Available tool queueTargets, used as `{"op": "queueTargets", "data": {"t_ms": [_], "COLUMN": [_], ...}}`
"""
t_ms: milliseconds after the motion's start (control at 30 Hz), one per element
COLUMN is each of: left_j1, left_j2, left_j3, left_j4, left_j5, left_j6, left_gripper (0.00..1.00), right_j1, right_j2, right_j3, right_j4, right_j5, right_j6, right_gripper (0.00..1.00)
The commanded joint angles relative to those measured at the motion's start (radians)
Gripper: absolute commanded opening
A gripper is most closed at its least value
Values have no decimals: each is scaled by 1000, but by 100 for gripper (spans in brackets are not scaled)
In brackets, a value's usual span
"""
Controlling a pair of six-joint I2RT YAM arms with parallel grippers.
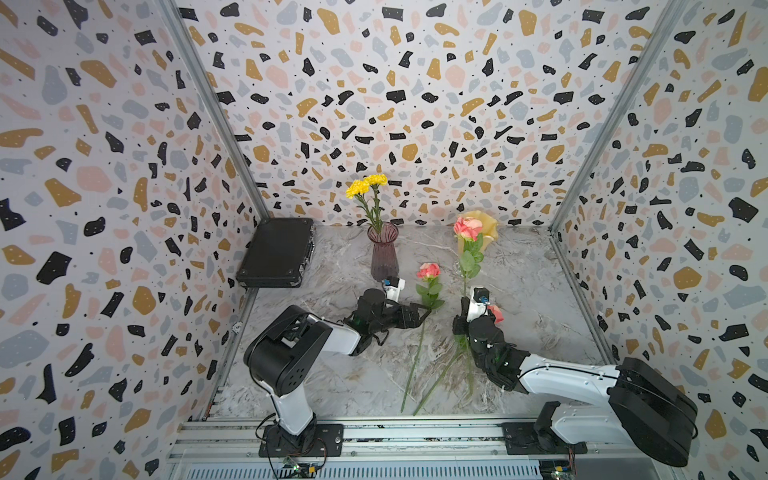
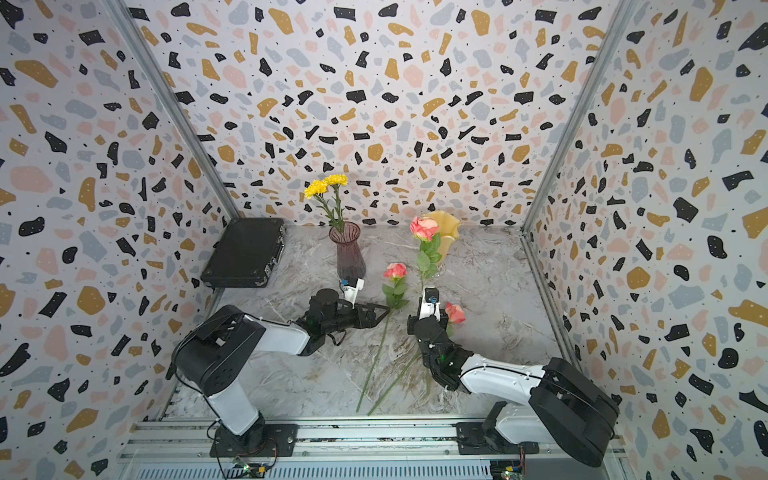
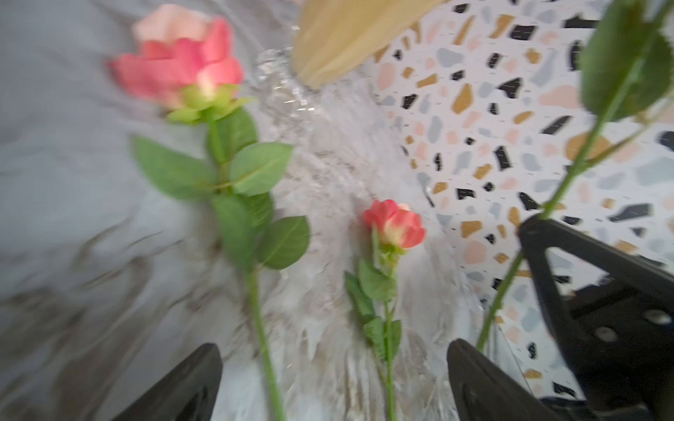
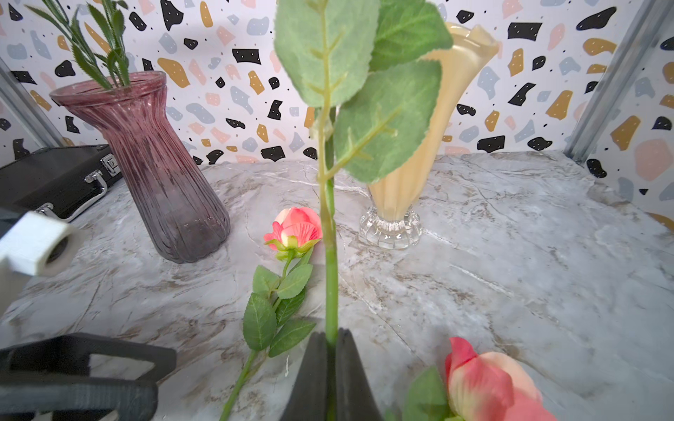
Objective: Arrange the flowers in different vases according to their colors
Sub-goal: Insert the flower into the vase.
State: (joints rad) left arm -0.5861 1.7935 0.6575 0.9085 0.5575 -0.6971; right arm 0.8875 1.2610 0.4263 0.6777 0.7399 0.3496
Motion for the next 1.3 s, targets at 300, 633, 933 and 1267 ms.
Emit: {"op": "queueTargets", "data": {"t_ms": [300,633,933,1267], "left_j1": [-6,-7,-6,-7], "left_j2": [-168,-418,-505,-474], "left_j3": [-44,-52,-71,-76], "left_j4": [30,-405,-532,-464], "left_j5": [-30,-266,-523,-456], "left_j6": [151,273,183,185], "left_gripper": [99,99,99,99], "right_j1": [4,-29,-263,-420], "right_j2": [-76,-161,108,430], "right_j3": [67,400,846,1256], "right_j4": [-75,-235,-53,44], "right_j5": [-65,-43,-106,-274], "right_j6": [-134,-334,-387,-526], "right_gripper": [0,0,0,0]}}
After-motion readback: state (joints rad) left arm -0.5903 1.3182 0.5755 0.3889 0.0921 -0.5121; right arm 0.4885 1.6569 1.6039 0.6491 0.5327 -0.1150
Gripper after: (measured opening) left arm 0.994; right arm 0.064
